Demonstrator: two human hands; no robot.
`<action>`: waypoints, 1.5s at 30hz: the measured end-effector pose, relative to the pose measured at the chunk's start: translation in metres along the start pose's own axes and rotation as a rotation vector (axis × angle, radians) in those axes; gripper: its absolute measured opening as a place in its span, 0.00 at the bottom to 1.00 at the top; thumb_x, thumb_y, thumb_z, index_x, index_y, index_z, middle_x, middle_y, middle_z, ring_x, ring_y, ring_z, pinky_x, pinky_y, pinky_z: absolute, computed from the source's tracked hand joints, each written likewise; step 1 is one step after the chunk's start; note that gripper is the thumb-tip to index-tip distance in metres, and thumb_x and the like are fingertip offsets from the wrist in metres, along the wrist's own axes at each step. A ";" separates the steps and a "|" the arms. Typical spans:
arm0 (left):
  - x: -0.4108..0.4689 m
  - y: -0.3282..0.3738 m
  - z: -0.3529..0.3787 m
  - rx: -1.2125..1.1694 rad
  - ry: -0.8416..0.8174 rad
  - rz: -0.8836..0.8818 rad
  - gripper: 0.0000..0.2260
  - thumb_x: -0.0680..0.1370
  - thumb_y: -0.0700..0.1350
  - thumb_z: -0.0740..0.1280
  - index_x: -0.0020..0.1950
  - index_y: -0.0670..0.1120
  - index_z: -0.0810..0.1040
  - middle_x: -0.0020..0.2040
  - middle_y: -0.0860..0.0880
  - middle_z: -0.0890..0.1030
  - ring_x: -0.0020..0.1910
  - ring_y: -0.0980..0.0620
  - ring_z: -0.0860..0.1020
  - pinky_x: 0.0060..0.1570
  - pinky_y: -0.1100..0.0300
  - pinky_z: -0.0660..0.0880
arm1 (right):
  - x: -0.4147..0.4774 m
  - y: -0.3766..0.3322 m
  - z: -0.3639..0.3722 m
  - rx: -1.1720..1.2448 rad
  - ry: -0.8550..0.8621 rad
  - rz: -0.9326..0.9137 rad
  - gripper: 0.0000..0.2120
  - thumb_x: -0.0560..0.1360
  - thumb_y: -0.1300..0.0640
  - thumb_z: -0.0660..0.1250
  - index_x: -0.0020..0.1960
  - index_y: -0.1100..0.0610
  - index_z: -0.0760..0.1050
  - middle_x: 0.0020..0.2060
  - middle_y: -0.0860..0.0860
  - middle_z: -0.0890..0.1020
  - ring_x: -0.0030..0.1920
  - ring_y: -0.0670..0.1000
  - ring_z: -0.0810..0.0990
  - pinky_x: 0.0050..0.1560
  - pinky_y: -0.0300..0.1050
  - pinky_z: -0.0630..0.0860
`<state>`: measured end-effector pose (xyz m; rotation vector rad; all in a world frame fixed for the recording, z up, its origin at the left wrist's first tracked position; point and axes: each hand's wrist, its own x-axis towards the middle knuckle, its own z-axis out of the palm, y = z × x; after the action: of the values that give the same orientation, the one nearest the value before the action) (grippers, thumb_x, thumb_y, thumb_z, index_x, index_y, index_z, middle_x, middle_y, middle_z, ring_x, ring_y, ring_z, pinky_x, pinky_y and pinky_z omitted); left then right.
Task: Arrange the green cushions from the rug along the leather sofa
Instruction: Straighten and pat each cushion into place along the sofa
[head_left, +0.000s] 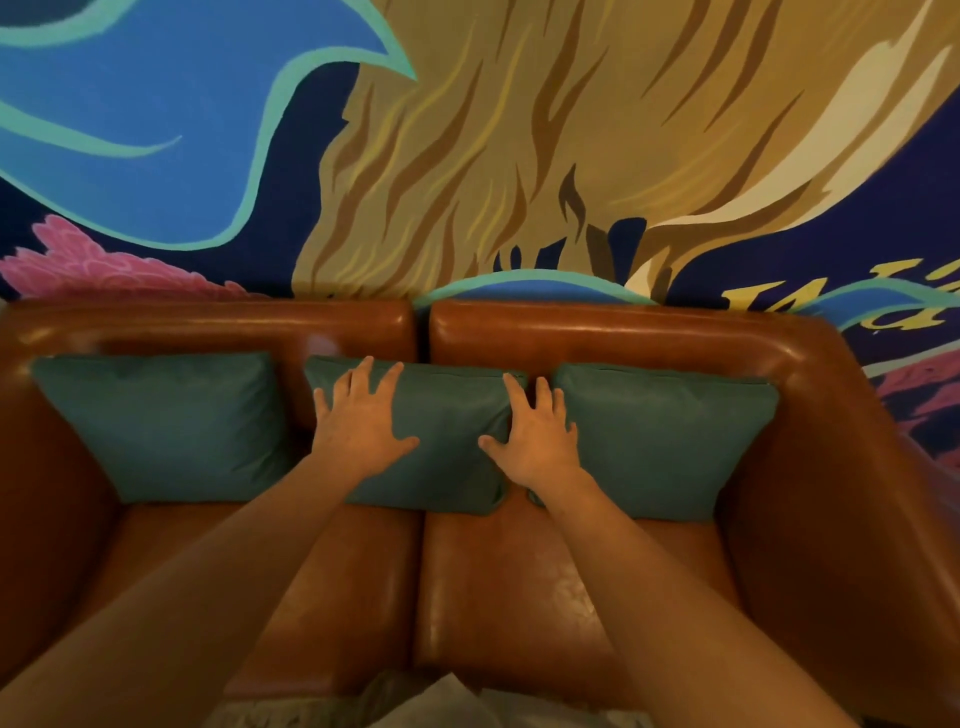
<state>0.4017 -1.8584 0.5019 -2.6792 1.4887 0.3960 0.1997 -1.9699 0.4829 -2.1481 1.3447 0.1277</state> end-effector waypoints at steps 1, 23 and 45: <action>0.007 -0.008 0.001 -0.002 -0.006 0.010 0.50 0.75 0.67 0.73 0.86 0.57 0.45 0.86 0.44 0.46 0.84 0.39 0.50 0.80 0.32 0.51 | 0.006 -0.004 0.004 0.009 -0.003 0.020 0.46 0.80 0.38 0.69 0.85 0.40 0.43 0.85 0.55 0.42 0.84 0.61 0.40 0.80 0.70 0.52; 0.190 -0.174 0.068 -0.173 -0.257 -0.044 0.47 0.74 0.64 0.75 0.85 0.63 0.50 0.84 0.40 0.46 0.82 0.31 0.51 0.78 0.35 0.60 | 0.168 -0.018 0.087 0.456 0.150 0.439 0.39 0.82 0.44 0.68 0.85 0.40 0.49 0.83 0.62 0.45 0.80 0.68 0.60 0.77 0.58 0.67; 0.194 -0.190 0.114 -0.536 -0.210 -0.079 0.48 0.66 0.55 0.85 0.81 0.54 0.66 0.75 0.44 0.56 0.74 0.37 0.66 0.74 0.46 0.69 | 0.192 0.001 0.150 0.684 0.260 0.383 0.36 0.79 0.51 0.75 0.81 0.39 0.62 0.77 0.59 0.66 0.79 0.60 0.66 0.78 0.58 0.66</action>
<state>0.6367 -1.8979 0.3294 -2.9336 1.3611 1.1780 0.3253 -2.0427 0.2874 -1.3566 1.6370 -0.4185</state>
